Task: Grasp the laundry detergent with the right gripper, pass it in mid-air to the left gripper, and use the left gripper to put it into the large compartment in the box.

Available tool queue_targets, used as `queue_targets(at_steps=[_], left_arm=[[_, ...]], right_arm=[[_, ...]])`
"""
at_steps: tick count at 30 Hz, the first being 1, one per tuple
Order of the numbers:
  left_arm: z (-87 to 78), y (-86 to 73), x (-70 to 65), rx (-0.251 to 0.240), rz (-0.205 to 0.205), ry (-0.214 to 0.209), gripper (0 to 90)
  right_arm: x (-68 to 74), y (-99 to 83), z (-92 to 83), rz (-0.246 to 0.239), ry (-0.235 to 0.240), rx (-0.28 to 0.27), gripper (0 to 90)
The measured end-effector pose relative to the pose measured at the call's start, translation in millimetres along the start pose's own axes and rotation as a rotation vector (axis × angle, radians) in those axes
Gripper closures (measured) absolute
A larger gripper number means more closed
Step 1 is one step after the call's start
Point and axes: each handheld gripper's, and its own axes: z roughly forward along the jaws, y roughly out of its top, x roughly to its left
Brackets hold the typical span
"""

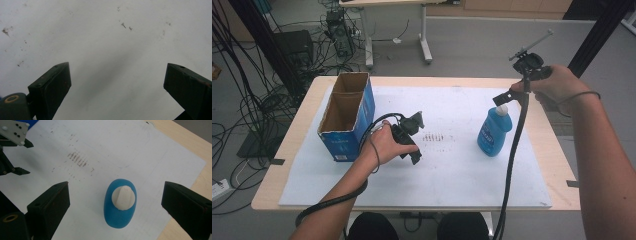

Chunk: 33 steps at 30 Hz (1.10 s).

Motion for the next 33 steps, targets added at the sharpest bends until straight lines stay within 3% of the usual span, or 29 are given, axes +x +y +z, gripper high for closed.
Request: queue_targets(at_steps=[6,17,33], left_arm=[[-0.1,1.0,0.1,0.001,0.0,-0.005,7.8],[-1.8,2.8,-2.4,0.002,0.008,0.0,7.8],[-2.2,6.3,-4.4,0.004,0.013,-0.005,7.8]], right_arm=[[-6.4,-7.7,-0.2,0.034,-0.006,0.001,7.8],[-11.2,-17.3,2.8,0.053,-0.004,0.003,7.6],[-10.8,-28.6,14.9,0.051,-0.003,0.024,7.5]])
